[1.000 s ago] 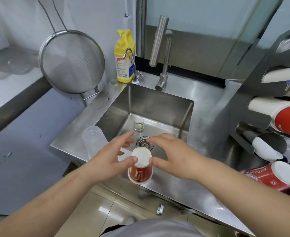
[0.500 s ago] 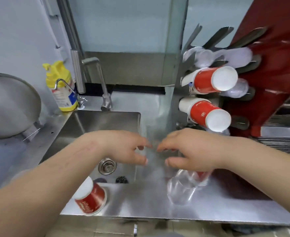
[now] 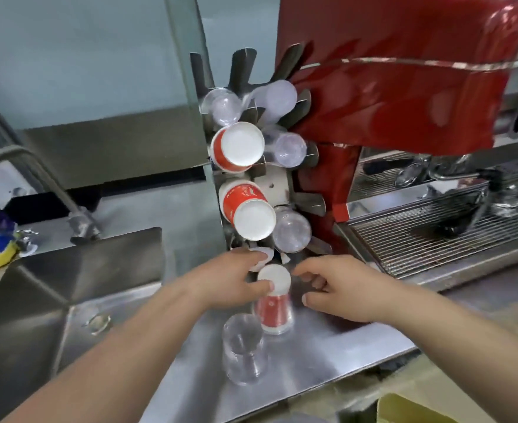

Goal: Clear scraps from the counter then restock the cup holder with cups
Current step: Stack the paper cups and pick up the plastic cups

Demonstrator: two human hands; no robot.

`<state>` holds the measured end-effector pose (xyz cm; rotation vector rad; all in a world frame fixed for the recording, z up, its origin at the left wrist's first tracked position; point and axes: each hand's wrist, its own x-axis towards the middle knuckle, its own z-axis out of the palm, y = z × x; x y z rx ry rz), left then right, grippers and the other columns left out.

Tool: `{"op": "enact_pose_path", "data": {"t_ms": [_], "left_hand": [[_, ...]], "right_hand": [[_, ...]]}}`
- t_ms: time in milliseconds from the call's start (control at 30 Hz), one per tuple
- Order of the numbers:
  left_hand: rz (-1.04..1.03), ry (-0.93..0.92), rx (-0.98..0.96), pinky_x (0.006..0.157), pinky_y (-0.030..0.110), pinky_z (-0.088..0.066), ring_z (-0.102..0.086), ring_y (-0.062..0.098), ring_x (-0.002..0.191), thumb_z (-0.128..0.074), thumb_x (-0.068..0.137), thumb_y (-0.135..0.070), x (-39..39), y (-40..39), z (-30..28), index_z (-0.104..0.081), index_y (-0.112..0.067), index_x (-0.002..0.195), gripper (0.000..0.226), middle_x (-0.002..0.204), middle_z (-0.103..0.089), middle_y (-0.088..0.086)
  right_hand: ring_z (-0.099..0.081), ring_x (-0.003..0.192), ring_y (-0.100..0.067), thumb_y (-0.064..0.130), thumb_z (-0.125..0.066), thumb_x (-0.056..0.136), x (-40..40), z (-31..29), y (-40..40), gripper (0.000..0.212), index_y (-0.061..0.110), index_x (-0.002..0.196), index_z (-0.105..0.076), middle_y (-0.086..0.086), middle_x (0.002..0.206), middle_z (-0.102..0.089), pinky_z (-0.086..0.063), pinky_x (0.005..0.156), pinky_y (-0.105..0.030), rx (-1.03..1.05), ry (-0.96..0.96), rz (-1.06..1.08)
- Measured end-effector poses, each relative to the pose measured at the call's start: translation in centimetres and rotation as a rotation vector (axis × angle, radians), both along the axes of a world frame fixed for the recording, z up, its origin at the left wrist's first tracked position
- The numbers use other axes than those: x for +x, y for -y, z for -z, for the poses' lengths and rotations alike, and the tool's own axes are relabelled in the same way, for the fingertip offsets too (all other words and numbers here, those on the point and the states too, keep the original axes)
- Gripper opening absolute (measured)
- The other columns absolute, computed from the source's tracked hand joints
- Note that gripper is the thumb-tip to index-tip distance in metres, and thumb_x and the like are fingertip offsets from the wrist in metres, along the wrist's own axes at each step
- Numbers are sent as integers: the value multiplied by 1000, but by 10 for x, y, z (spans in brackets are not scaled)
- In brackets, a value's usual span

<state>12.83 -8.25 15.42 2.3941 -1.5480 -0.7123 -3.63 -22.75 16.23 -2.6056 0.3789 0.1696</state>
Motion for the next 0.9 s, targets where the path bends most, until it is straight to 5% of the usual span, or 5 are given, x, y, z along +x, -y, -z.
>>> {"op": "enact_pose_path", "data": {"t_ms": [300,500,633,767,900], "left_hand": [[-4,40,38,107,23,-32,-36,14,138,-71,79,-49,-15,30,30,-22,-33,152,89,153,-32,-1],[-19,98,-26,96,26,-42,-46,13,122,-70,75,-43,-30,48,37,-49,-32,131,61,123,-51,-4],[-58,64,-87,90,14,-32,-43,7,122,-71,76,-41,-37,53,38,-44,-31,138,69,125,-47,-7],[-12,46,-103,92,17,-38,-42,-1,108,-71,74,-40,-41,57,39,-54,-32,124,54,114,-49,-9],[0,51,-150,95,15,-37,-40,-4,109,-72,73,-41,-40,57,35,-51,-33,131,62,116,-44,-14]], "right_hand": [[-52,115,-23,33,-72,75,-1,103,2,64,13,131,-48,-9,122,-56,-43,96,-32,227,41,239],[-41,129,-13,45,-76,57,3,145,10,110,30,149,-18,2,138,-41,-38,104,-21,354,80,293],[-30,126,5,47,-83,57,-12,162,13,126,35,151,1,8,149,-24,-23,97,3,444,125,333],[-27,140,-8,61,-75,51,-20,168,14,127,38,150,2,9,154,-24,-32,112,-27,437,140,350],[-23,141,-10,51,-74,57,-22,164,17,116,38,150,-4,9,152,-25,-30,113,-31,436,191,341]]}}
